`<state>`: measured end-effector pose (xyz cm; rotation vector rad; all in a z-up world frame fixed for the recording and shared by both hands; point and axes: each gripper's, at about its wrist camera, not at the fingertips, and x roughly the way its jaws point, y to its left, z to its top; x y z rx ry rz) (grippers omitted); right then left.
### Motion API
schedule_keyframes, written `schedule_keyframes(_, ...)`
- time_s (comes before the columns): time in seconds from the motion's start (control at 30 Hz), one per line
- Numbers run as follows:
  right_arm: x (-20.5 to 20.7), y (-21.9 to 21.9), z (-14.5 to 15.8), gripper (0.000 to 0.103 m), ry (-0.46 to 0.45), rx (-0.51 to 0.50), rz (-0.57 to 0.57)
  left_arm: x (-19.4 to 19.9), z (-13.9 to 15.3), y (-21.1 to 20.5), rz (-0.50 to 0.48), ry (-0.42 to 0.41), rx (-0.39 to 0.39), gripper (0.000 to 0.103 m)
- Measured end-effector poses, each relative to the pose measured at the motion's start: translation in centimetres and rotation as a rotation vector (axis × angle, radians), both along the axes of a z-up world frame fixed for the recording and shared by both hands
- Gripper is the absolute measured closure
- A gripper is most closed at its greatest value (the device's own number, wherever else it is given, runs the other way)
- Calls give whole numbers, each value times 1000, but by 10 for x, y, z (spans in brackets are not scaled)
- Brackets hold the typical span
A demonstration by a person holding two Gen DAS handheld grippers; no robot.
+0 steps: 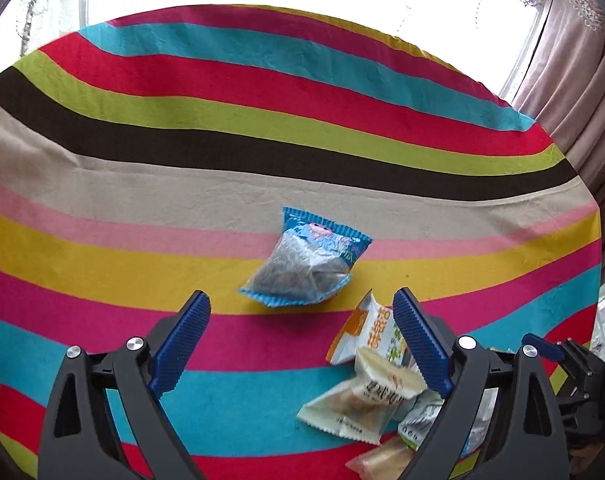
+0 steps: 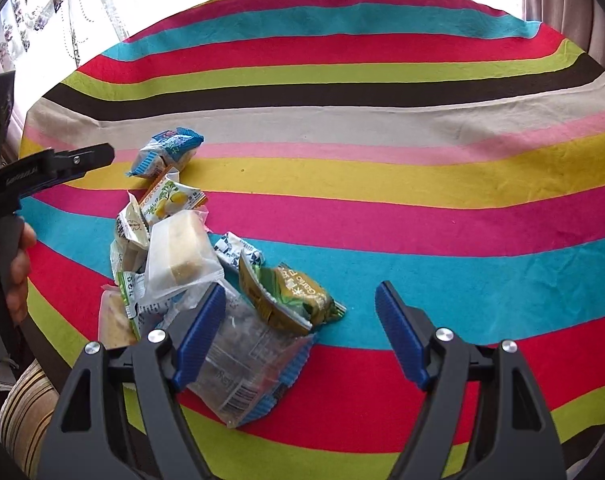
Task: Organize snacks
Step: 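Grasp the blue cartoon-printed bag with the left tool while the right tool grasps the yellow packet, then lift both held snacks and carry them over the white box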
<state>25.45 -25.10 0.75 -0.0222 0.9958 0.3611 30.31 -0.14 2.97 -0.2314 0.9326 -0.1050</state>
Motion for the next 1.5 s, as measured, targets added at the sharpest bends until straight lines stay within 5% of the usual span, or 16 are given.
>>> schedule_keyframes(0.13, 16, -2, -3, 37, 27, 31, 14, 39, -20, 4, 19, 85, -38, 15)
schedule_keyframes(0.27, 25, 4, -8, 67, 56, 51, 55, 58, -41, 2, 7, 173, -61, 28)
schedule_keyframes(0.5, 14, 21, -11, 74, 55, 50, 119, 43, -46, -33, -125, 207, -21, 38)
schedule_keyframes(0.73, -19, 24, -9, 77, 58, 63, 123, -3, -48, -45, -117, 202, -19, 48)
schedule_keyframes(1.1, -67, 6, 1, 85, 31, 97, 90, -78, -47, -39, -9, 162, -68, 52)
schedule_keyframes(1.5, -105, -31, 41, 85, -90, 156, -27, -138, 3, 11, 212, -35, -119, 54)
